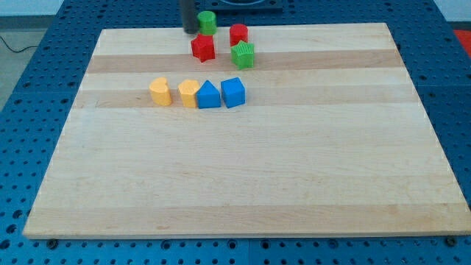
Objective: Place the red star to the right of the green circle
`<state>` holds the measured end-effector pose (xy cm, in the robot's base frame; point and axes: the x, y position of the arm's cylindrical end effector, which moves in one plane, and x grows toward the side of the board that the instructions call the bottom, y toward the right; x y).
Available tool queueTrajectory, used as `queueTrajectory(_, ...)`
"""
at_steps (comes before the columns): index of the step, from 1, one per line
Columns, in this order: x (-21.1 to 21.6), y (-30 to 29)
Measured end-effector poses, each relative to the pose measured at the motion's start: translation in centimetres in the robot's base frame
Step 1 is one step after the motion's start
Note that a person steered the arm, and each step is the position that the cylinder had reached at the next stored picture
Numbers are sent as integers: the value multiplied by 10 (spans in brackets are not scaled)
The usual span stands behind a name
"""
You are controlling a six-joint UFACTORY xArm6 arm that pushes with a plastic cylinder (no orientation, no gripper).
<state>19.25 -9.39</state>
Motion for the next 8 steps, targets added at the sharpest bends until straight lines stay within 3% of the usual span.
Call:
queueTrajectory(3,5,-28)
queueTrajectory(5,9,-152)
queueTrajectory(6,21,-210)
queueTrajectory(7,35,-210)
queueTrajectory(8,76,-210)
